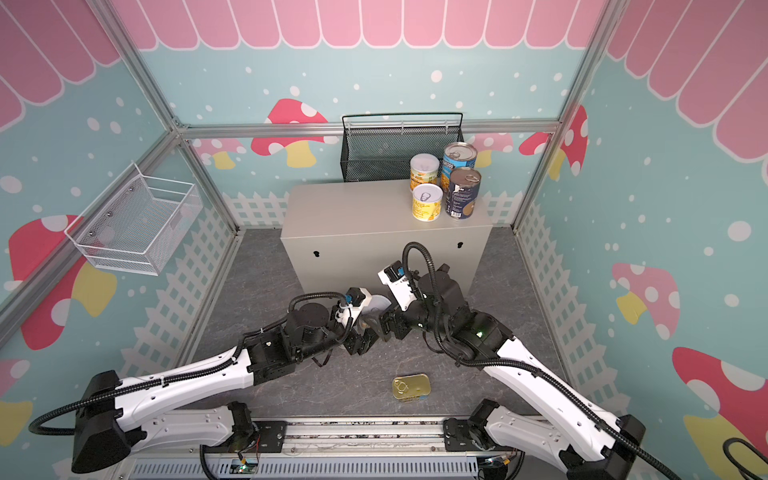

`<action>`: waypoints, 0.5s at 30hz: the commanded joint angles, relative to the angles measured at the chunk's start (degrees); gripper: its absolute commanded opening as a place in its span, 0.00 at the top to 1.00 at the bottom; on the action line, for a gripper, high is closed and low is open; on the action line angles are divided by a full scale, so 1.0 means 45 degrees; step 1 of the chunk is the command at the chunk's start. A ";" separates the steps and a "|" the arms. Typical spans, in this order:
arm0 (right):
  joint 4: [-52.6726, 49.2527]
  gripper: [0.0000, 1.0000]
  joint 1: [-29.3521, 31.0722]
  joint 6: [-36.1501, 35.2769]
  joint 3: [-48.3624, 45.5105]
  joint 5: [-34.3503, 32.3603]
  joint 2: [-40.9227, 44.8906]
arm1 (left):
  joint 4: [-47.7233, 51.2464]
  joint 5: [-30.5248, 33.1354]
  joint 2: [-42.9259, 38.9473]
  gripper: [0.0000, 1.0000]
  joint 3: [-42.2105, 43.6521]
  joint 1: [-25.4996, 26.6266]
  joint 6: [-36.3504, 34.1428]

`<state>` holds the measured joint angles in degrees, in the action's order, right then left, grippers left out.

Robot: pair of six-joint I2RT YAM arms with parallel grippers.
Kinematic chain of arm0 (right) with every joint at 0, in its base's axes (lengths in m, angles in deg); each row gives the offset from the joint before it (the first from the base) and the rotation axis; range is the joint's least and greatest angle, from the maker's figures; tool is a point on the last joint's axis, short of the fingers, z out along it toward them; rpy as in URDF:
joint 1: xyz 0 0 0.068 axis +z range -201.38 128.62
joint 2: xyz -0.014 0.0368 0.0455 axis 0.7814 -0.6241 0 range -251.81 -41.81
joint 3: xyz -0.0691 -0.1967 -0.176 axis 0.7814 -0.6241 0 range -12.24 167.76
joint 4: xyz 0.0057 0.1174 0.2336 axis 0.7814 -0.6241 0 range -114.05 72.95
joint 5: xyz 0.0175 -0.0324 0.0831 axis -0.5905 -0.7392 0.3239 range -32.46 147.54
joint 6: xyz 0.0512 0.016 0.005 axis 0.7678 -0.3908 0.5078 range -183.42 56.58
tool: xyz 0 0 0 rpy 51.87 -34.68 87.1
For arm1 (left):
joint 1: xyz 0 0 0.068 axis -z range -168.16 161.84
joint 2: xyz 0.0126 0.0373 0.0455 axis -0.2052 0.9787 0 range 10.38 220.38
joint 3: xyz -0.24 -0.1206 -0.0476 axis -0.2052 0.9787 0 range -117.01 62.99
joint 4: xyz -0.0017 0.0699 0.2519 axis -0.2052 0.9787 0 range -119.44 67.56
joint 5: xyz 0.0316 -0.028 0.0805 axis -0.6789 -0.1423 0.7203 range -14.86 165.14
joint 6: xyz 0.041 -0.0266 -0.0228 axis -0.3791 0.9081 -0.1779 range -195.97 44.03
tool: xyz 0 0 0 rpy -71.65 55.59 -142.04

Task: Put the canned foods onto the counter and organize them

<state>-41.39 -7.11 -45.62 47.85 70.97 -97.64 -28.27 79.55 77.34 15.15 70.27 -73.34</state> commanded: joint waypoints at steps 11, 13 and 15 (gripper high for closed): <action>-0.1128 0.01 0.0045 -0.0633 -0.0965 -0.5260 0.3923 | 0.1697 -0.0710 -0.0418 0.24 -0.4024 -0.1361 -0.1441; -0.1211 0.01 0.0039 -0.0732 -0.1464 -0.5512 0.4533 | 0.1897 -0.1079 0.0035 0.24 -0.4931 -0.1733 -0.1795; -0.1271 0.01 0.0045 -0.0786 -0.1860 -0.5574 0.5112 | 0.2019 -0.1454 0.0604 0.23 -0.5802 -0.2137 -0.2001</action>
<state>-44.82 -7.09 -47.65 41.97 49.79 -76.42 -17.80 76.49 77.95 -5.68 62.49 -79.00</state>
